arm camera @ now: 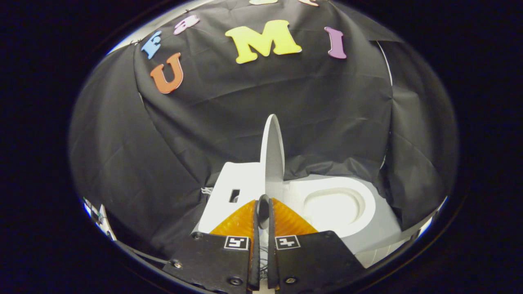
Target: Open the toilet lid.
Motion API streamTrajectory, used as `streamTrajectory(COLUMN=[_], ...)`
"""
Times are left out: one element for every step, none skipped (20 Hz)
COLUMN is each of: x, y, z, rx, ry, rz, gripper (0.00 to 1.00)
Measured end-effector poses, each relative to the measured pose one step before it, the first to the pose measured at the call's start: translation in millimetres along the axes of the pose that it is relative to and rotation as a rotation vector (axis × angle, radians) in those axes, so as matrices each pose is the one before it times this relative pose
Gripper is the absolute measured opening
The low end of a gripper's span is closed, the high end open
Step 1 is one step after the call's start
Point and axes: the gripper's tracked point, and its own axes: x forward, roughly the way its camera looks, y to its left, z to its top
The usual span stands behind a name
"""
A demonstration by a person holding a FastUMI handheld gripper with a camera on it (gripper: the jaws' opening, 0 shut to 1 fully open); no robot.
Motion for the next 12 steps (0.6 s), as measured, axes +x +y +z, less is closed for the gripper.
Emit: streamTrajectory(x=[2.08,1.64,1.52,1.27,0.88,1.94,2.52,1.72,2.03,1.37,0.88,2.39], y=[6.55,6.79,4.71,4.74,5.95,4.51,5.3,5.47,4.59,2.06,3.06,7.73], z=[-0.67,-1.11,-1.44,-0.33,-1.02,-0.05,-0.53,-1.07,-0.72,-1.97,-1.6,-1.72], rx=[-0.00781,-0.00489,-0.00771,-0.0072,-0.00207,0.00061,0.00468,0.00175,0.00306,-0.00418,-0.0064,-0.01116], ry=[0.00196,0.00144,0.00237,0.00179,0.0026,0.00026,0.00398,0.00347,0.00409,0.00258,0.00185,-0.00022], rz=[0.00767,0.00577,0.00584,0.00642,0.00926,0.01206,0.01542,0.01377,0.01001,0.00527,0.0026,0.00314], gripper=[0.11,0.11,0.11,0.11,0.11,0.11,0.11,0.11,0.11,0.11,0.11,0.11])
